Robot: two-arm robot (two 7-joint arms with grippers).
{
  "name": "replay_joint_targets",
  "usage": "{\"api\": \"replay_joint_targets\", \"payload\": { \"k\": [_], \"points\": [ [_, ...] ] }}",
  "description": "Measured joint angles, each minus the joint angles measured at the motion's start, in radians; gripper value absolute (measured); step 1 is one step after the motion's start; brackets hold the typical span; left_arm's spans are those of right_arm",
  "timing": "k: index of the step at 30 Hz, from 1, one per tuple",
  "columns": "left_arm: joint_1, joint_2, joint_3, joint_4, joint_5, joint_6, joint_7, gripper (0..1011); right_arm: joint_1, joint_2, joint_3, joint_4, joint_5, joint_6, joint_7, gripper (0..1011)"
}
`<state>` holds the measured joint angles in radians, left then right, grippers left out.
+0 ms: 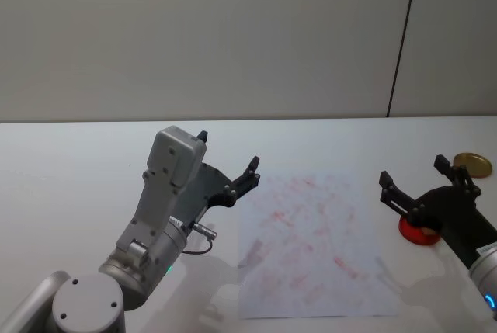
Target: Use the one hand to pick up the stamp and affix it onto the A4 paper.
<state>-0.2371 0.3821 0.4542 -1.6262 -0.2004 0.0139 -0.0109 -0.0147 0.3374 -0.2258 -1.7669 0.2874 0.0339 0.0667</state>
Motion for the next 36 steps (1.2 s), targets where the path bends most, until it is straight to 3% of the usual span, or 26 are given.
{"api": "replay_joint_targets", "payload": {
  "k": [22,36],
  "points": [
    [0.0,0.0,0.0,0.0,0.0,0.0,0.0,993,0.003,0.0,0.002,0.004,0.0,0.001,0.001,1001],
    [0.0,0.0,0.0,0.0,0.0,0.0,0.0,993,0.05,0.02,0.036,0.087,0.022,0.035,0.049,1001]
  ]
}}
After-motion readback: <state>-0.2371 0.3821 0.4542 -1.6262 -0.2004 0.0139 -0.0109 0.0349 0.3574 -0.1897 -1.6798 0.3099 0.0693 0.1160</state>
